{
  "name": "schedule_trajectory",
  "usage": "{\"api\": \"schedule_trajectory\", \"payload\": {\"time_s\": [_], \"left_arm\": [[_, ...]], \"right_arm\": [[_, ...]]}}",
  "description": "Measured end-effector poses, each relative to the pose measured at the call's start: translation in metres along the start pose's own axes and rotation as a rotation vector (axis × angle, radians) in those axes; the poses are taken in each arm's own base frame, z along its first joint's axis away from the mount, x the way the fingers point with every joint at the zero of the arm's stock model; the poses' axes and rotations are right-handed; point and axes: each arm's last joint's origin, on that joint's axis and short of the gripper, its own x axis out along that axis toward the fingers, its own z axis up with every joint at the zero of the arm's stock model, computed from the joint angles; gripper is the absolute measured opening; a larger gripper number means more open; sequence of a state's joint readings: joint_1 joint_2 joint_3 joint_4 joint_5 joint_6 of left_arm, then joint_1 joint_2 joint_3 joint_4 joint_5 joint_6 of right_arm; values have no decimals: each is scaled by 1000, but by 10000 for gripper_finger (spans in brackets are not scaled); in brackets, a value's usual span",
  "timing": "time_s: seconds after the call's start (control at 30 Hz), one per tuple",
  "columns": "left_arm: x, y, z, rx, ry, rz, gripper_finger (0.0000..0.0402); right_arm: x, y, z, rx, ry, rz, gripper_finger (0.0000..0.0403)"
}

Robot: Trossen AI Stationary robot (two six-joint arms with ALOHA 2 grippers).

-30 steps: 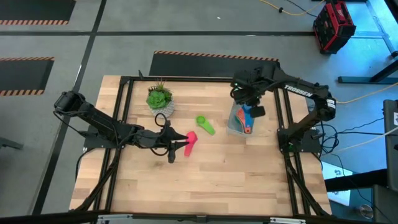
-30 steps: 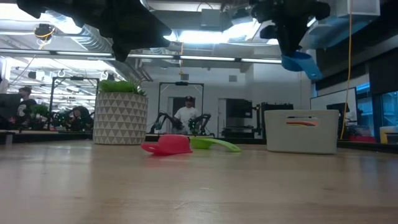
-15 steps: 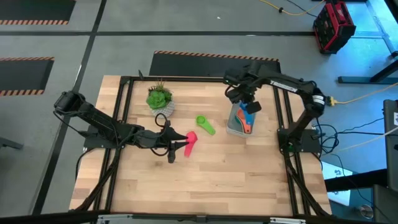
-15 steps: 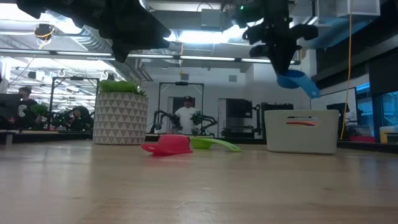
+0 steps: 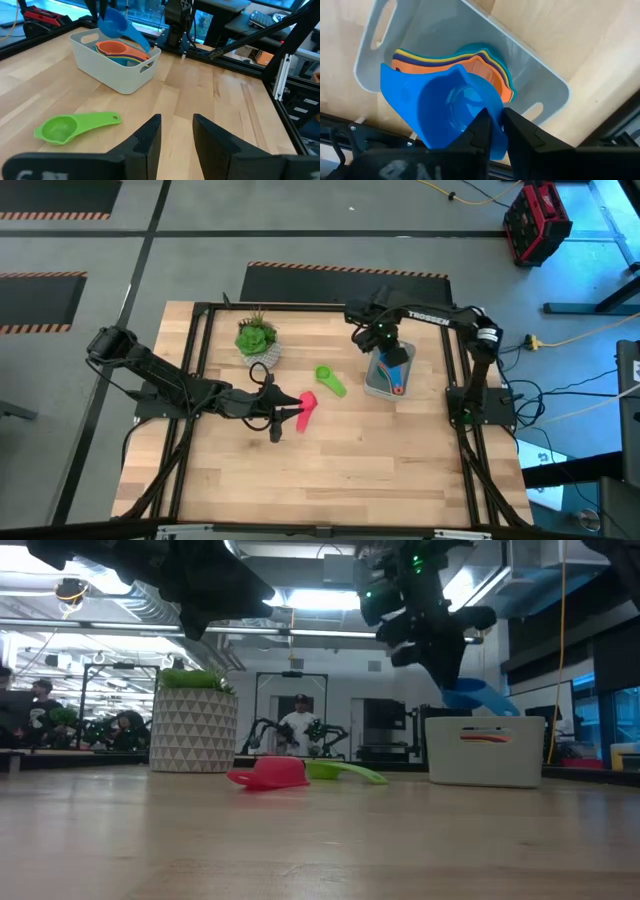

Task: Nest measuring cups in basket
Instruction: Stack the blue measuring cup on top of the orange measuring cup in the gray bin

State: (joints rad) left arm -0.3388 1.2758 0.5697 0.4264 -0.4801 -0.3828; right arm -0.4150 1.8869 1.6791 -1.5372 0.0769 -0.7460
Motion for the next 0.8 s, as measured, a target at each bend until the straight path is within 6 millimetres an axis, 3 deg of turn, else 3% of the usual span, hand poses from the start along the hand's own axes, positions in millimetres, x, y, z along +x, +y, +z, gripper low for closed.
{"api": "schedule_trajectory", "payload": {"time_s": [0.4, 0.8], "left_arm": [[0, 0, -1, 7, 12, 5, 105], [0, 2, -4, 23, 41, 17, 104]], "right_arm": [[29, -13, 15, -1, 72, 69, 47], [35, -16, 16, 8, 86, 82, 48]]}}
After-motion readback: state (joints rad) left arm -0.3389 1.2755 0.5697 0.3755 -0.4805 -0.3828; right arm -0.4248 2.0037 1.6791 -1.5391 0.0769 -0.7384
